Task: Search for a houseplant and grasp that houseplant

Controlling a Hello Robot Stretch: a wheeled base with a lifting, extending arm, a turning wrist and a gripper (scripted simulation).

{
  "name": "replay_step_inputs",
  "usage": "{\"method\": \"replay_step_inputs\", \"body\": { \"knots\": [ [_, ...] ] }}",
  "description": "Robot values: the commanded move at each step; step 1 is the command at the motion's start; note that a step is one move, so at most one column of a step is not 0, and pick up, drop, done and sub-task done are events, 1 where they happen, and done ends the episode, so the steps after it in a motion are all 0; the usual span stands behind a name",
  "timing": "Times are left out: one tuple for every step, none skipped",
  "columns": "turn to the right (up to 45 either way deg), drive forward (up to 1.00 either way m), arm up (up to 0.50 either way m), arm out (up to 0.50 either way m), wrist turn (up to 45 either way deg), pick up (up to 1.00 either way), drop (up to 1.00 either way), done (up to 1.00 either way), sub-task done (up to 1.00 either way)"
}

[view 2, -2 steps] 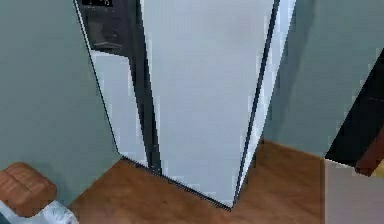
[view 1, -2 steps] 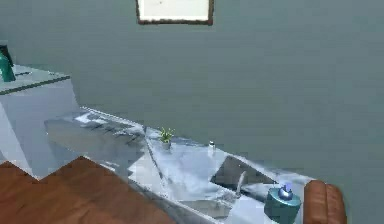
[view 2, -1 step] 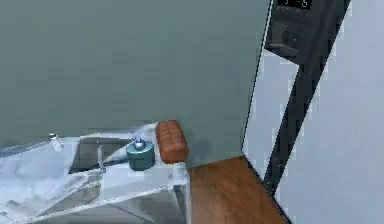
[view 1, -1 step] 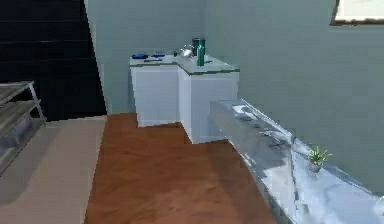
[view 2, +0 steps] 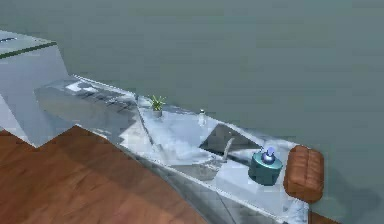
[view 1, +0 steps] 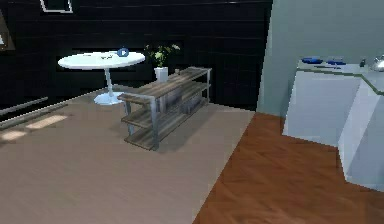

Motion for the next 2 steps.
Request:
{"method": "replay_step_inputs", "body": {
  "knots": [
    [-6.0, 0.00, 0.00, 0.00, 0.0, 0.00, 0.00, 0.00, 0.00],
    [45.0, 0.00, 0.00, 0.00, 0.0, 0.00, 0.00, 0.00, 0.00]
  ]
}}
